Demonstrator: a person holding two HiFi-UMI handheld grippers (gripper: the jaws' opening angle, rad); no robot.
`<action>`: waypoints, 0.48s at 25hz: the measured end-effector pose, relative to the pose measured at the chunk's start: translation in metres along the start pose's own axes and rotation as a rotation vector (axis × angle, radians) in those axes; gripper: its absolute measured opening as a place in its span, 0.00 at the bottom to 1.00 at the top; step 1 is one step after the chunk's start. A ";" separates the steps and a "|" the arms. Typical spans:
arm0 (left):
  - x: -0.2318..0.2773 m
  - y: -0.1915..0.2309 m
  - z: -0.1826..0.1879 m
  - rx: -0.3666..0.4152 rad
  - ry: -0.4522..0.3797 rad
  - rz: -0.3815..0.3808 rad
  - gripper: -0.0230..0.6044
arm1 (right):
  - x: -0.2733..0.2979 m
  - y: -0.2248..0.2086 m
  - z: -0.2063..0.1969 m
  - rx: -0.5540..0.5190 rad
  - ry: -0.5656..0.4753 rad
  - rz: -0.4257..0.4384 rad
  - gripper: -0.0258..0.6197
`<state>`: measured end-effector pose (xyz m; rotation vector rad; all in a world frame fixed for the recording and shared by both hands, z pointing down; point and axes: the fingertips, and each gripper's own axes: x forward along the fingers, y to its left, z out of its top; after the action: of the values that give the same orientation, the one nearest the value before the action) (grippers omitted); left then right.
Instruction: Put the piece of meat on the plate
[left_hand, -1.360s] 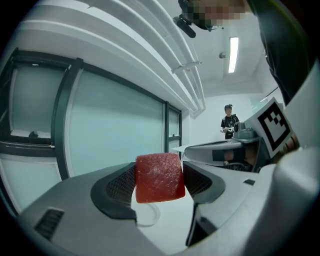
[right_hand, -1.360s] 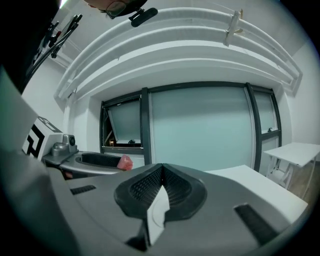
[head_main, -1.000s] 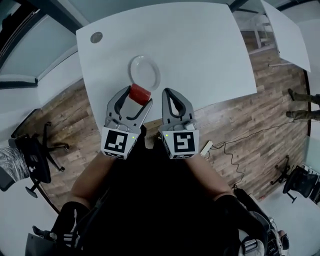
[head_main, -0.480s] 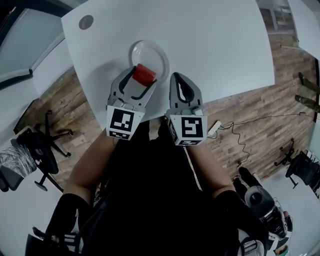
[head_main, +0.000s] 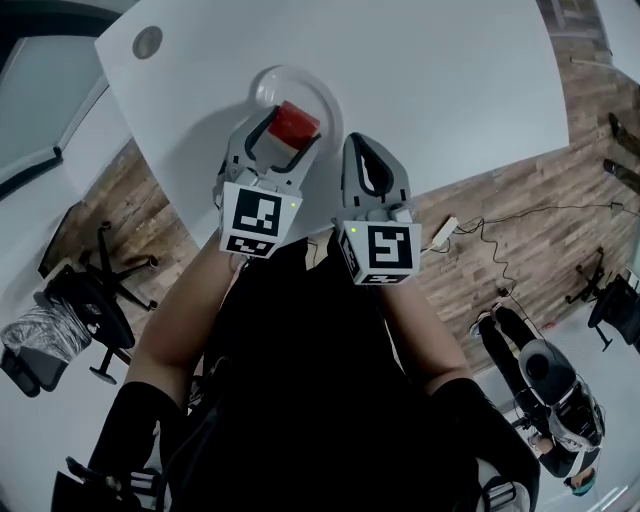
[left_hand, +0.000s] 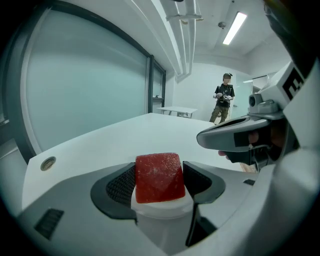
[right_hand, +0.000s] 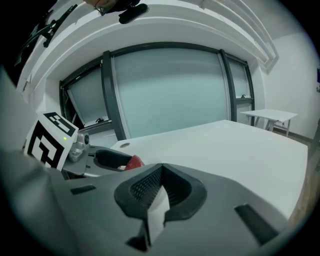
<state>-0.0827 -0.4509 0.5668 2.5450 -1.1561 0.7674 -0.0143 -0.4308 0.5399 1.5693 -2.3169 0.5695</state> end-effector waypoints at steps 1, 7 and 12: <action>0.002 -0.001 -0.001 0.009 0.010 -0.005 0.51 | -0.001 0.000 -0.002 0.005 0.003 -0.005 0.04; 0.015 0.001 -0.011 0.030 0.074 -0.017 0.51 | -0.006 -0.002 -0.014 0.035 0.020 -0.038 0.04; 0.025 -0.004 -0.013 0.103 0.110 -0.023 0.51 | -0.007 -0.008 -0.017 0.050 0.026 -0.061 0.04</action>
<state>-0.0700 -0.4585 0.5914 2.5569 -1.0779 0.9719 -0.0040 -0.4194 0.5534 1.6389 -2.2437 0.6337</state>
